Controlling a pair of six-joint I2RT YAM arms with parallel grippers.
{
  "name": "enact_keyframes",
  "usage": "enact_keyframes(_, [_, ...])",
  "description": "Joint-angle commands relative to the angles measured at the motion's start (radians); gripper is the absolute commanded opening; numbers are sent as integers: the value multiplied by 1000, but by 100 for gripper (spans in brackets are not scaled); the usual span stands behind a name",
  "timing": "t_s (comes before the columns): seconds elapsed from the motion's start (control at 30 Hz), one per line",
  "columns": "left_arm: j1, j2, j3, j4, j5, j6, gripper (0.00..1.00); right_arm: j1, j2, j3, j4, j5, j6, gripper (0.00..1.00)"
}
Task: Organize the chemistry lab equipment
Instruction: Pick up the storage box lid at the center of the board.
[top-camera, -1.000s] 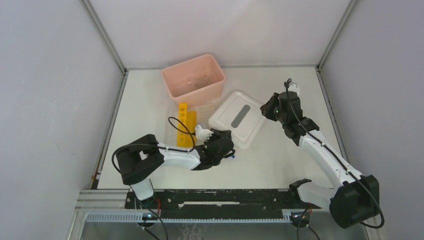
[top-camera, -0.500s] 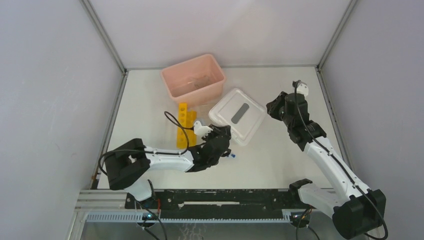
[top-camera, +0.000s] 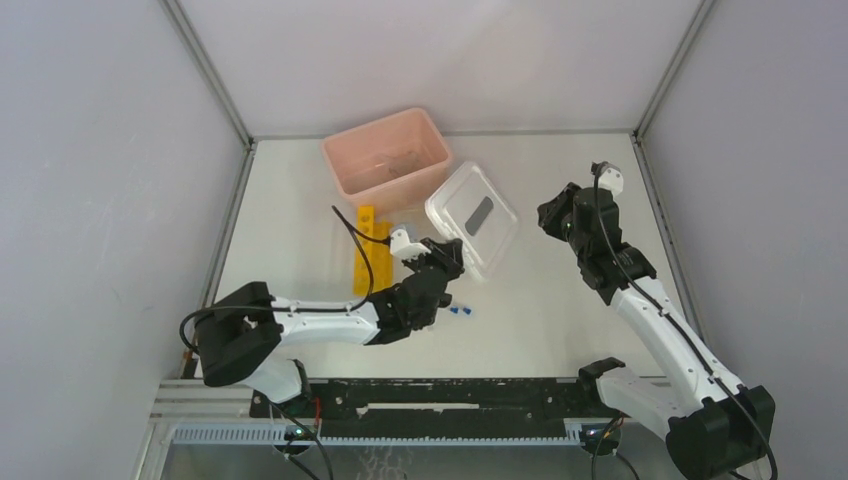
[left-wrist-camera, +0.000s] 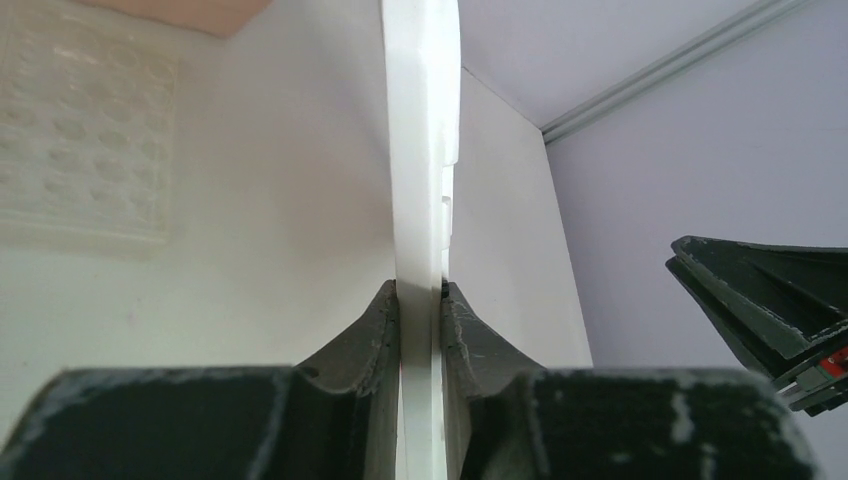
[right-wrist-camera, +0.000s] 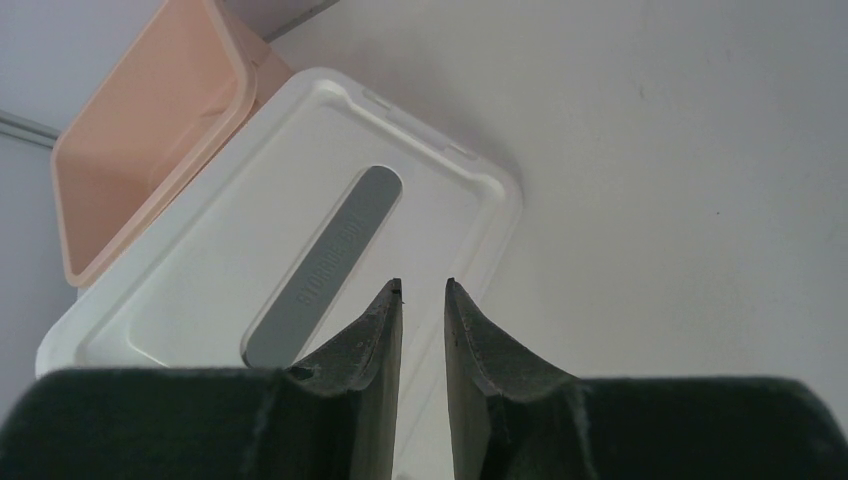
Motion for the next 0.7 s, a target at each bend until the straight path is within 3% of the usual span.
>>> enact_keyframes(0.0, [-3,-50,-6,105,-53,199,0,5,-20,1,33,27,6,29])
enact_keyframes(0.33, [23,-92,56,208,-4,407,0,8,-22,2,57,47,1,29])
enact_keyframes(0.67, [159,-130,119,211,150,437,0,8,25,3,119,41,-10,29])
